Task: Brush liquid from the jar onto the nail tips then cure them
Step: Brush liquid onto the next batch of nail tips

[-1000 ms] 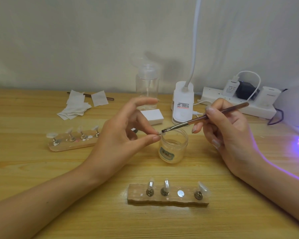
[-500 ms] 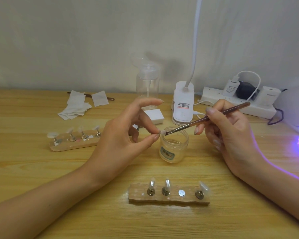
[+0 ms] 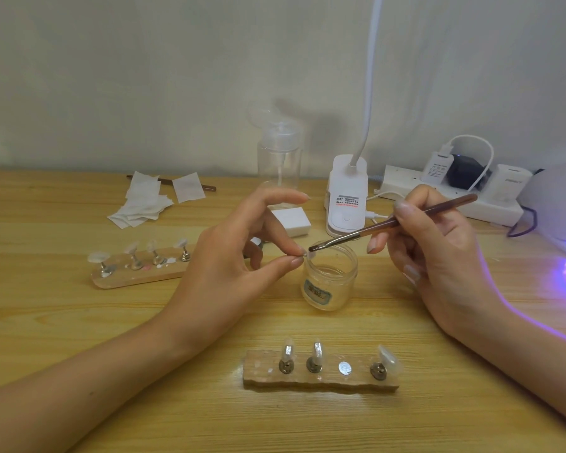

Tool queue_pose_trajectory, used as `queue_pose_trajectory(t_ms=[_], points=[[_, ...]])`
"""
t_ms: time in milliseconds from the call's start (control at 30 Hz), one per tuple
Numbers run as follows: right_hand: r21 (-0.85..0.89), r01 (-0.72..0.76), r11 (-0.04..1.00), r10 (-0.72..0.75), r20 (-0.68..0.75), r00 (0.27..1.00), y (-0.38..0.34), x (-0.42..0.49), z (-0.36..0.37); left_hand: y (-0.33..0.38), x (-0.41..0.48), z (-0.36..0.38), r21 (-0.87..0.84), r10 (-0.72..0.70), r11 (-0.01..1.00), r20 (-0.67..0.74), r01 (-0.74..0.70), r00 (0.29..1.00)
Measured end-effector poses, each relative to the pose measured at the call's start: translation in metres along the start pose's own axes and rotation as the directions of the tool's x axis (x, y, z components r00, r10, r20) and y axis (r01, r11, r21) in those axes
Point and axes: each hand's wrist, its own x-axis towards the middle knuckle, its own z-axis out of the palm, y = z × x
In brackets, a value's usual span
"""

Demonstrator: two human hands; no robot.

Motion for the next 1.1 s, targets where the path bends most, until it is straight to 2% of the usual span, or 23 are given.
queue_pose_trajectory(t_ms=[67, 200, 367, 467, 633, 800, 933, 1100], points=[[-0.021, -0.005, 1.000, 0.005, 0.010, 1.000, 0.0006, -0.0008, 0.0013, -0.0002, -0.0002, 0.0000, 0.001, 0.004, 1.000, -0.002, -0.004, 1.000], [-0.052, -0.051, 0.997, 0.046, -0.086, 0.995, 0.0008, 0.0009, -0.0012, 0.0002, -0.0006, -0.0004, 0.009, 0.012, 1.000, -0.002, -0.012, 1.000], [-0.027, -0.019, 0.999, 0.019, 0.003, 1.000, 0.0012, -0.0002, 0.0002, 0.0007, -0.0001, -0.0009, 0.011, 0.017, 1.000, 0.002, -0.017, 1.000], [-0.049, -0.050, 0.998, 0.046, -0.066, 0.997, 0.0014, 0.0005, -0.0004, 0.0014, -0.0006, -0.0009, 0.021, 0.015, 1.000, -0.001, -0.015, 1.000], [-0.014, -0.009, 1.000, 0.009, 0.001, 1.000, 0.0010, -0.0003, 0.0005, 0.0023, -0.0013, -0.0006, 0.023, 0.013, 1.000, -0.001, -0.013, 1.000], [-0.052, -0.043, 0.998, 0.039, -0.080, 0.996, 0.0011, 0.0006, -0.0012, 0.0027, -0.0009, 0.0002, 0.015, 0.011, 1.000, -0.004, -0.011, 1.000], [-0.023, 0.003, 1.000, -0.003, 0.008, 1.000, 0.0001, -0.0008, 0.0011, 0.0023, -0.0008, 0.0000, 0.020, 0.014, 1.000, 0.007, -0.014, 1.000], [-0.074, -0.018, 0.997, 0.012, -0.077, 0.997, -0.0012, -0.0015, 0.0014, 0.0007, -0.0011, -0.0002, 0.006, 0.012, 1.000, 0.019, -0.012, 1.000]])
